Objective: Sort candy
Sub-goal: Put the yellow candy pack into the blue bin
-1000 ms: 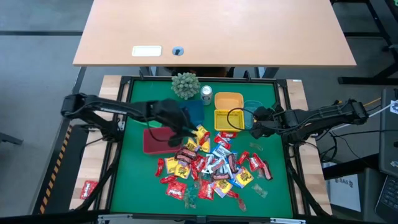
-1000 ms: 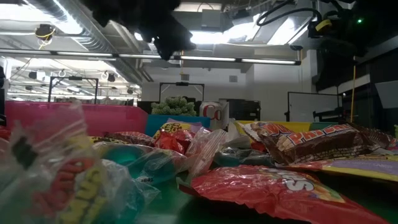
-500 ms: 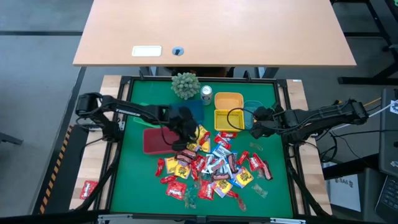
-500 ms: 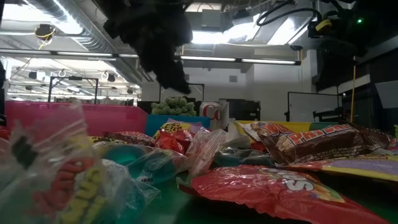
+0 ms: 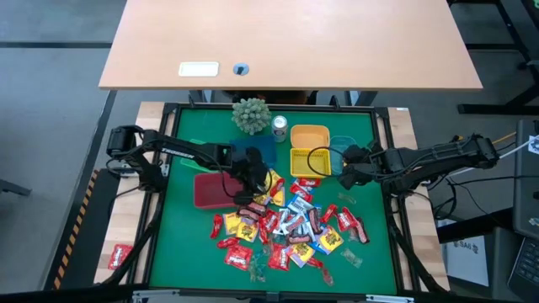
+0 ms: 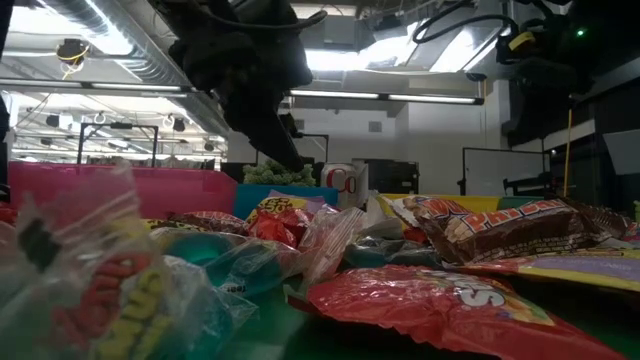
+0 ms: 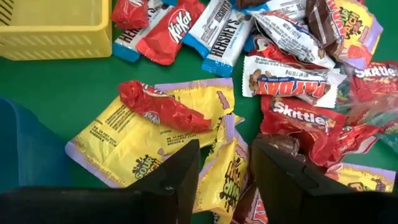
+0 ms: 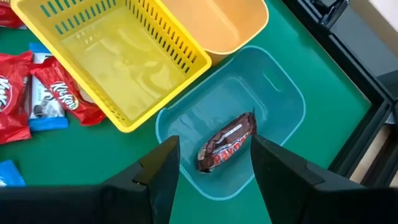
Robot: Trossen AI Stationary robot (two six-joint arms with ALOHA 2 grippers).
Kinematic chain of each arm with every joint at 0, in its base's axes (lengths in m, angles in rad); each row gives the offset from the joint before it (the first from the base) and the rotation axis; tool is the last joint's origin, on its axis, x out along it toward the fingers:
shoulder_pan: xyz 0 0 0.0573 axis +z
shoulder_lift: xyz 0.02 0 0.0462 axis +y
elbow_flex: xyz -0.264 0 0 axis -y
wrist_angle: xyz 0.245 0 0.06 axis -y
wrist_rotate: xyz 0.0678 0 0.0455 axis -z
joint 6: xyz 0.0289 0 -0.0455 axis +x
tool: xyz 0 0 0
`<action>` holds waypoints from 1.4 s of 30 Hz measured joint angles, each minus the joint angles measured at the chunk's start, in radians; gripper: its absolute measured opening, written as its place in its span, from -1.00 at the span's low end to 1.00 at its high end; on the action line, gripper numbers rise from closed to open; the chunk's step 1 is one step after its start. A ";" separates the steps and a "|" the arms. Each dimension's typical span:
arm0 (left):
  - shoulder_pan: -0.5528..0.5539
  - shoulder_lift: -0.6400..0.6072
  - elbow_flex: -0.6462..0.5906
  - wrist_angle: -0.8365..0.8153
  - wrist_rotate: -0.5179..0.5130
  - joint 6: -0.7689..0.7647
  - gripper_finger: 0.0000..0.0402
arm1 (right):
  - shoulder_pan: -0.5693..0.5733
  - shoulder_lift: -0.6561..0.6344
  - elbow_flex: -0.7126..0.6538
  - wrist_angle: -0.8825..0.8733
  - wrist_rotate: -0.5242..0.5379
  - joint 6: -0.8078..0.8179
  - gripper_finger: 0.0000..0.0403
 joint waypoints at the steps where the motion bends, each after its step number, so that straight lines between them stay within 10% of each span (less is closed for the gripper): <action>1: 0.000 0.000 0.000 0.000 -0.001 -0.002 -0.26 | 0.000 0.000 0.000 0.000 -0.003 0.000 -0.03; 26: -0.011 0.120 0.000 -0.011 -0.020 0.082 -0.06 | 0.000 0.000 0.000 0.000 -0.004 0.000 -0.03; 42: -0.011 0.113 0.000 -0.013 -0.020 0.091 -0.97 | 0.000 0.000 0.000 0.009 -0.004 0.000 -0.03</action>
